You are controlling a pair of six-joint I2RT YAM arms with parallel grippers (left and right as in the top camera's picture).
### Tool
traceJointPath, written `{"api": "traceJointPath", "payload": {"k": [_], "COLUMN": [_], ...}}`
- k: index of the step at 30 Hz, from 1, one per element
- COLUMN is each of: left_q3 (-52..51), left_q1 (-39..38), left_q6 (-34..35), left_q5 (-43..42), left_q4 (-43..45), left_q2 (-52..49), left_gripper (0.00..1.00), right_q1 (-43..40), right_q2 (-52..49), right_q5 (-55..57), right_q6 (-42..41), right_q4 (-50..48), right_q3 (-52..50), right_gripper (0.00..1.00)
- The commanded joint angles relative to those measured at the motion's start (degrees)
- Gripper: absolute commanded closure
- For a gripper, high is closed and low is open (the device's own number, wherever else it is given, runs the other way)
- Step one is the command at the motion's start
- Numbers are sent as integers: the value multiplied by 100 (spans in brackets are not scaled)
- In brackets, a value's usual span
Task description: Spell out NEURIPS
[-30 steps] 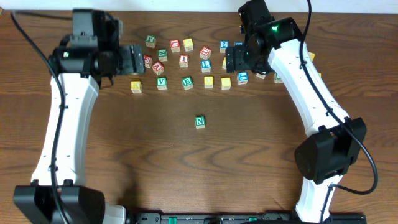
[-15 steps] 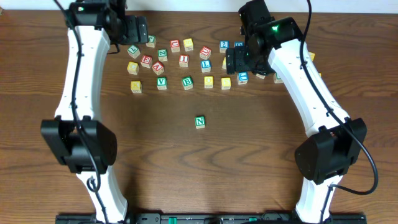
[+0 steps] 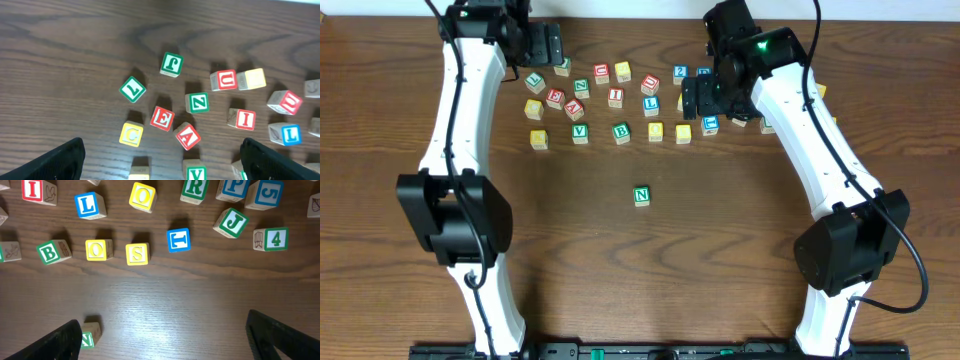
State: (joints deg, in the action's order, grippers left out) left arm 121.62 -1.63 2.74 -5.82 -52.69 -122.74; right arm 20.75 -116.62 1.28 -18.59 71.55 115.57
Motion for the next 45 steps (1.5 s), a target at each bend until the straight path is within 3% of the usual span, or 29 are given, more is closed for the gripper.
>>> {"api": "traceJointPath", "payload": {"k": [1,5,9,13,18,22,45], "left_q3": [122,122,120,120,105,105,83], "left_q1": [-7,-7,-7,-11,-57,-98,-136], "left_q6": [-205,-295,-295,-295,-295,-293,-291], "left_q5": [55,79,96,94,94,96,96], "left_q4": [37,96,133,138,140,173,428], "left_q2": [-345,-590,-767,-887,-1086,-1204,-1759], "left_gripper": [2,2,20,31,34,44,46], "right_q1": [-9,-9,-9,-11,-9,-9,-4], "right_q2": [190,190,190,190,190,188,188], "right_q5": [70,76,76,76,76,76,76], "right_q6": [68,68,68,68,68,66,66], "right_q4": [9,11,7,7,-4,-17,0], "right_q3": [146,146,146,146,146,146,138], "right_gripper": [1,1,1,1,1,1,1]}}
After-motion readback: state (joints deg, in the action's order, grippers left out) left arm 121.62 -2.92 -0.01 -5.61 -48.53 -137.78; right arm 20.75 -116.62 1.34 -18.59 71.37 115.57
